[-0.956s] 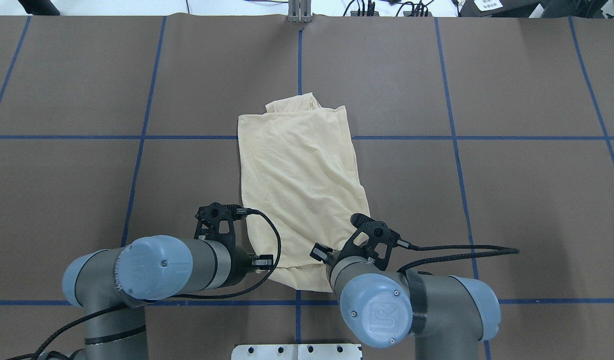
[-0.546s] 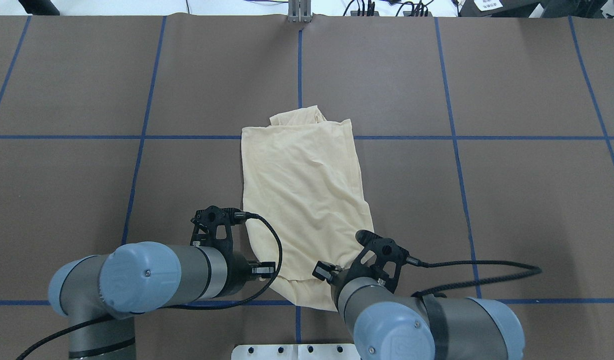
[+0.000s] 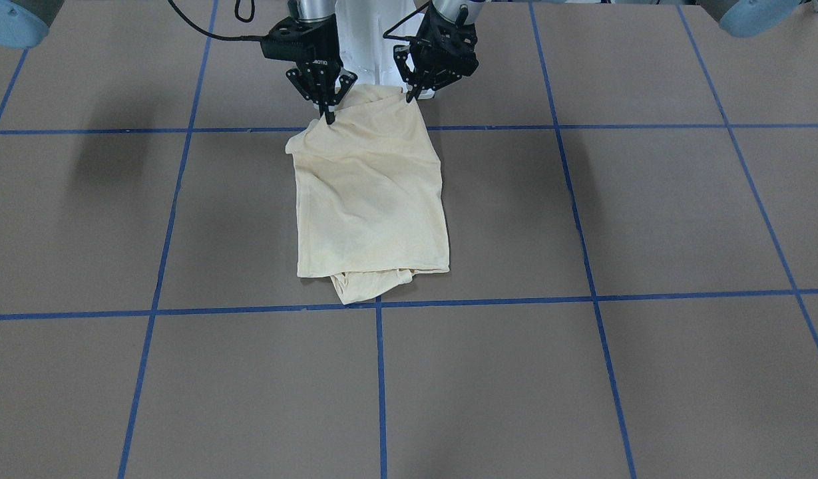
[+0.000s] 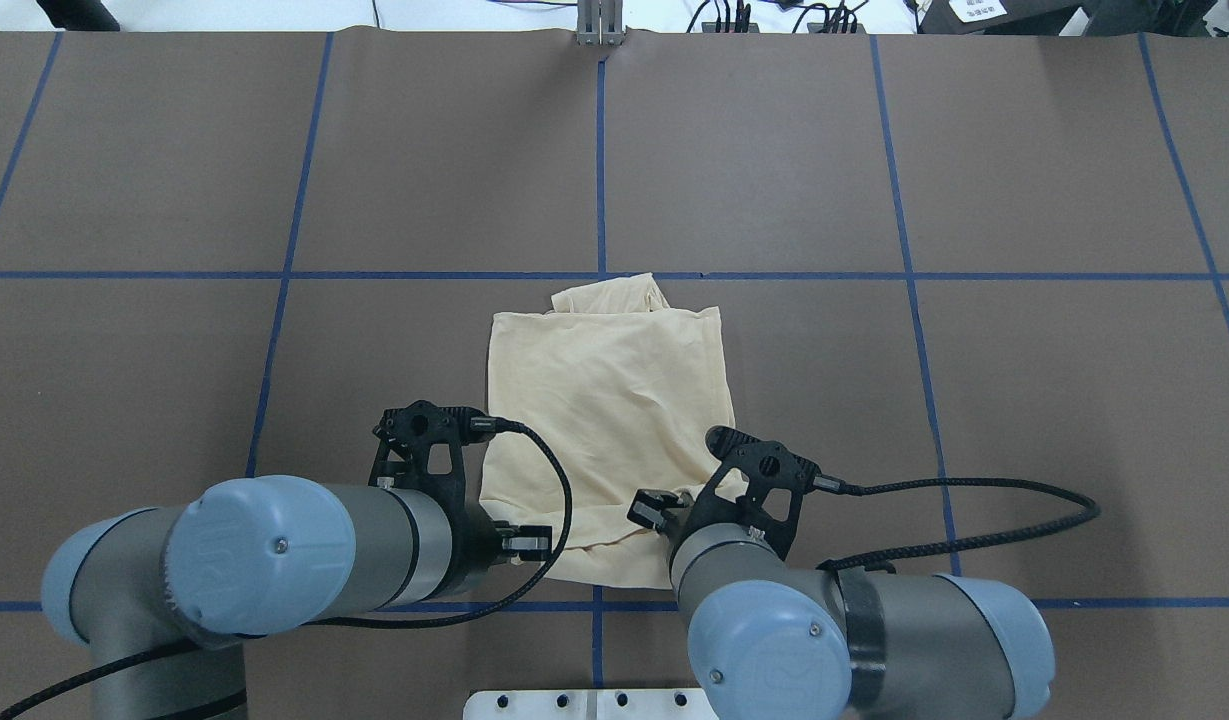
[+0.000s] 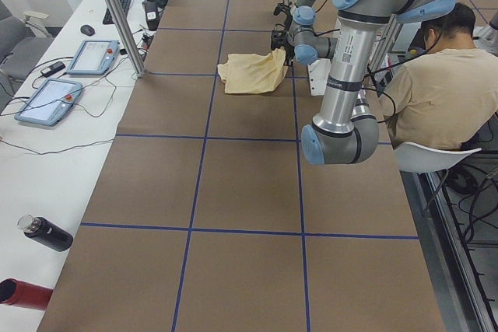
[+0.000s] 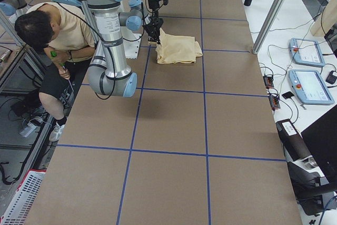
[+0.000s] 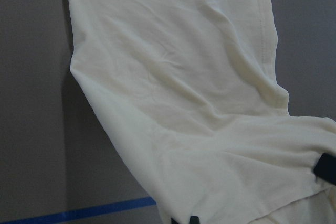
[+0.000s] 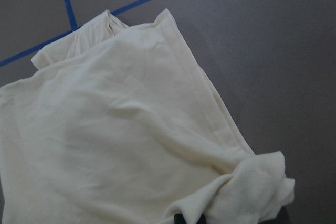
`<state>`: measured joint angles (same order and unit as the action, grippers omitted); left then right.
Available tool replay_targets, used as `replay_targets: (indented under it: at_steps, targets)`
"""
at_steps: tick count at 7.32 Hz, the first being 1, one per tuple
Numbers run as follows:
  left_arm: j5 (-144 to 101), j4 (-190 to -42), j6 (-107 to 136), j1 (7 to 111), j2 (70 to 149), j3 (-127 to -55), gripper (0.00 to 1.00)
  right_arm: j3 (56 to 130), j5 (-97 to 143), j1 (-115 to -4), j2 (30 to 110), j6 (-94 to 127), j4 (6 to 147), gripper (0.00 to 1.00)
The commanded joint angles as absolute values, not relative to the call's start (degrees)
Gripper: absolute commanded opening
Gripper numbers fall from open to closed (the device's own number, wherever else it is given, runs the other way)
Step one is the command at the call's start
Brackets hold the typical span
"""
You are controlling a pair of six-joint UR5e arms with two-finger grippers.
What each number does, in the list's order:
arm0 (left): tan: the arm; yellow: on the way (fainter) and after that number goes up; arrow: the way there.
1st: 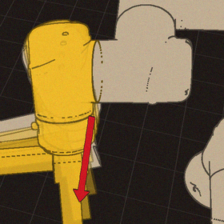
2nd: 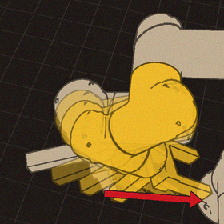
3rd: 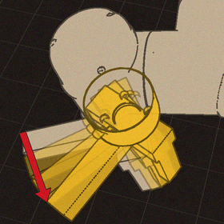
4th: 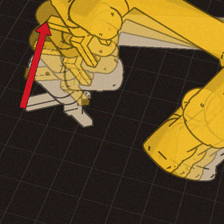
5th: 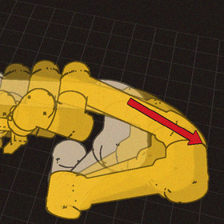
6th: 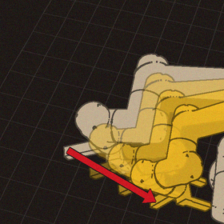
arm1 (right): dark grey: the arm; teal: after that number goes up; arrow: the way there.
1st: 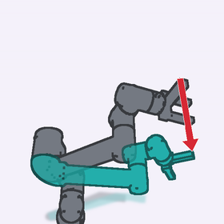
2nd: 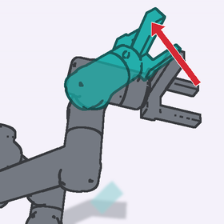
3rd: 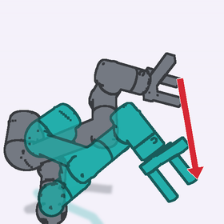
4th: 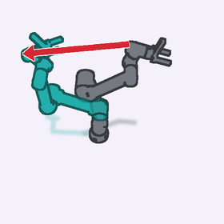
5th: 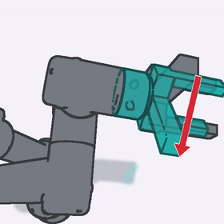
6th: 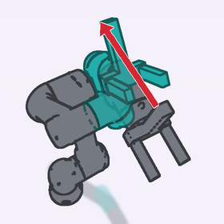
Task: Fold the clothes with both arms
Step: 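Lift the near edge with both grippers and fold it toward the far edge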
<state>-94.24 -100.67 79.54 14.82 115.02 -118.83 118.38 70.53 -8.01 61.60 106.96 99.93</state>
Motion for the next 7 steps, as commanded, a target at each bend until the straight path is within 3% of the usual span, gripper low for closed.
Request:
replay_targets:
  at_steps: [1,4,7]
  targets:
    - [-94.1,-100.5,76.0,19.4,118.1,-114.1,0.0,113.4,70.6,-12.8,58.3,103.7,99.8,0.0]
    - [-94.4,-100.5,70.5,25.8,118.8,-112.2,0.0,107.5,72.3,-17.6,53.5,101.4,99.5,0.0]
    - [-94.0,-101.3,69.7,28.8,124.6,-101.2,0.0,97.3,75.6,-21.6,48.3,98.2,94.0,0.0]
